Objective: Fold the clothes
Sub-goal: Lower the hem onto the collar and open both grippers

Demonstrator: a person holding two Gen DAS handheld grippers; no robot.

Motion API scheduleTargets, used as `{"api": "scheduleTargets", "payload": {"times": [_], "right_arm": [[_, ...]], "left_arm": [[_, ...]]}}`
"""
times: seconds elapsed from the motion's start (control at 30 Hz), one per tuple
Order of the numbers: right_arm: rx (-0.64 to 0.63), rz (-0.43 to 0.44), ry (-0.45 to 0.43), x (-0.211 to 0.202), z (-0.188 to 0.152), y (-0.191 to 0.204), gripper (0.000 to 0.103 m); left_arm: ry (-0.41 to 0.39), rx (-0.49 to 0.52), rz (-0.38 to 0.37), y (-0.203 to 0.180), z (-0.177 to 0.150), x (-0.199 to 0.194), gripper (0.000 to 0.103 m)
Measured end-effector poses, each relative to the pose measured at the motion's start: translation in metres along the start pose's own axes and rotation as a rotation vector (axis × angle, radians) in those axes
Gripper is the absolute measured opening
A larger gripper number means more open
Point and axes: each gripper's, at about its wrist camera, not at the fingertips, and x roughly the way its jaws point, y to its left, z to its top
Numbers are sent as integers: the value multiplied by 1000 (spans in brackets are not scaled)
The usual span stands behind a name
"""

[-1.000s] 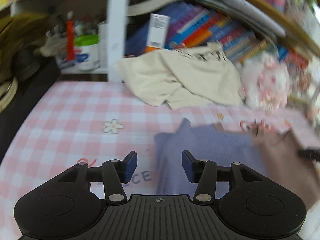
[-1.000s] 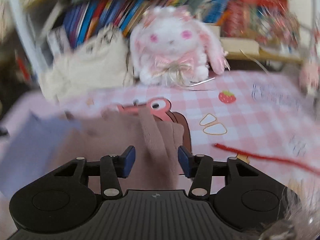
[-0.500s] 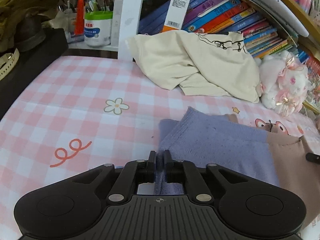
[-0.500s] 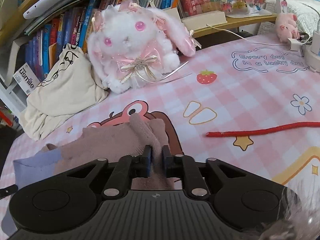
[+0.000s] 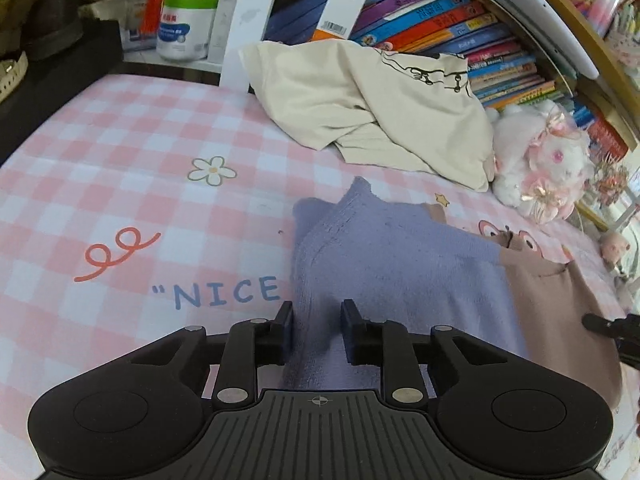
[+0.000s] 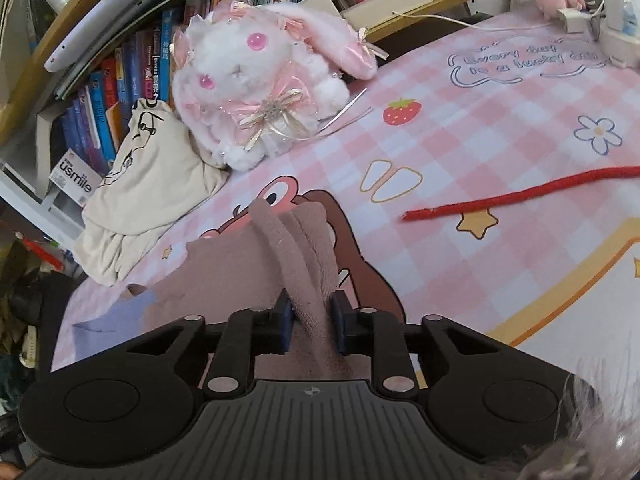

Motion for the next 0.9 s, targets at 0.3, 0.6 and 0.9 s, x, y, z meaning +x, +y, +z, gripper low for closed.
{"api": "scheduleTargets", "payload": {"times": [0.3,0.6,0.9], "right_arm": [[-7,16,31,-22,-21,-5,17],[-55,8,26,-48,-51,-7,19],[-159,-26,16,-59,-57,5,24]], "left_arm": [[13,-21,-7,6,-27,-24,21],[3,-38,4,8,-55,-50,22],[-21,7,40,1,-62,-64,23]]}}
